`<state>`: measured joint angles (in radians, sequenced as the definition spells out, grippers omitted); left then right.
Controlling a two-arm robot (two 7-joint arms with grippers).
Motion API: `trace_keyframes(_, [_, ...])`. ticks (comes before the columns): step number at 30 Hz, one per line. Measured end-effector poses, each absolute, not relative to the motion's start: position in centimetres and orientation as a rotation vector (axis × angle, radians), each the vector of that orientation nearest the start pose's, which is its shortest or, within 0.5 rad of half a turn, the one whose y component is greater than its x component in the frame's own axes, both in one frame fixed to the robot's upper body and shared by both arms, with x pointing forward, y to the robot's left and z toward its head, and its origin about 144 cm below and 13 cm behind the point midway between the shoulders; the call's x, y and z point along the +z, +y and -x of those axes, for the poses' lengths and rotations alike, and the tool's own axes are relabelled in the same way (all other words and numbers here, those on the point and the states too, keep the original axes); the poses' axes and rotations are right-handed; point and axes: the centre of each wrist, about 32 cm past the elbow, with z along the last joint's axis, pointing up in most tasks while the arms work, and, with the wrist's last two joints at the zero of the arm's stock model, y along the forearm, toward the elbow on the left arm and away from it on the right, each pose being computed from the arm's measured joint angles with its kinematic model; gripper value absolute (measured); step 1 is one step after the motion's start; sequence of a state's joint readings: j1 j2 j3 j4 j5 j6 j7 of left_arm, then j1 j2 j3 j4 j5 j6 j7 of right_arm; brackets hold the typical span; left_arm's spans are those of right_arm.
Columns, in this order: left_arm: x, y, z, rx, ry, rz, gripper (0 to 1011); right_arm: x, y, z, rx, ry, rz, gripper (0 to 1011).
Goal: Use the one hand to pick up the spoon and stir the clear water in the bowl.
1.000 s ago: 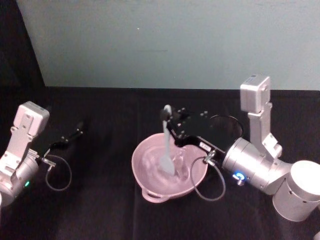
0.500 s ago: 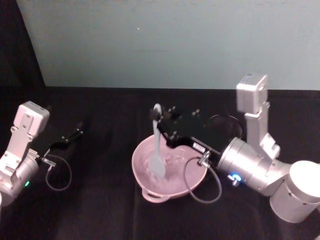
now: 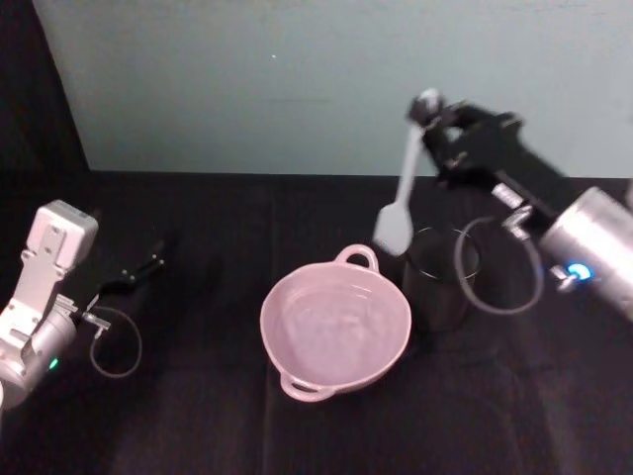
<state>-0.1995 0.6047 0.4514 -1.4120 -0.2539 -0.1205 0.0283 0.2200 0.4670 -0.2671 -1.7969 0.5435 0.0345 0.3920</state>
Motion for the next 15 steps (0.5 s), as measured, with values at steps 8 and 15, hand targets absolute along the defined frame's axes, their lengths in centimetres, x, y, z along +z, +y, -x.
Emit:
trace_keyframes(8, [114.0,31.0,-48.9,1.248,-0.285,-0.304,1005,126.7,-28.2,-48.7,-0.927,-0.175,-0.218,110])
trace_keyframes(15, [114.0,31.0,-48.9,1.248,-0.285,-0.305,1005,124.5,-29.2,-49.3,-0.982,-0.139,-0.213,110])
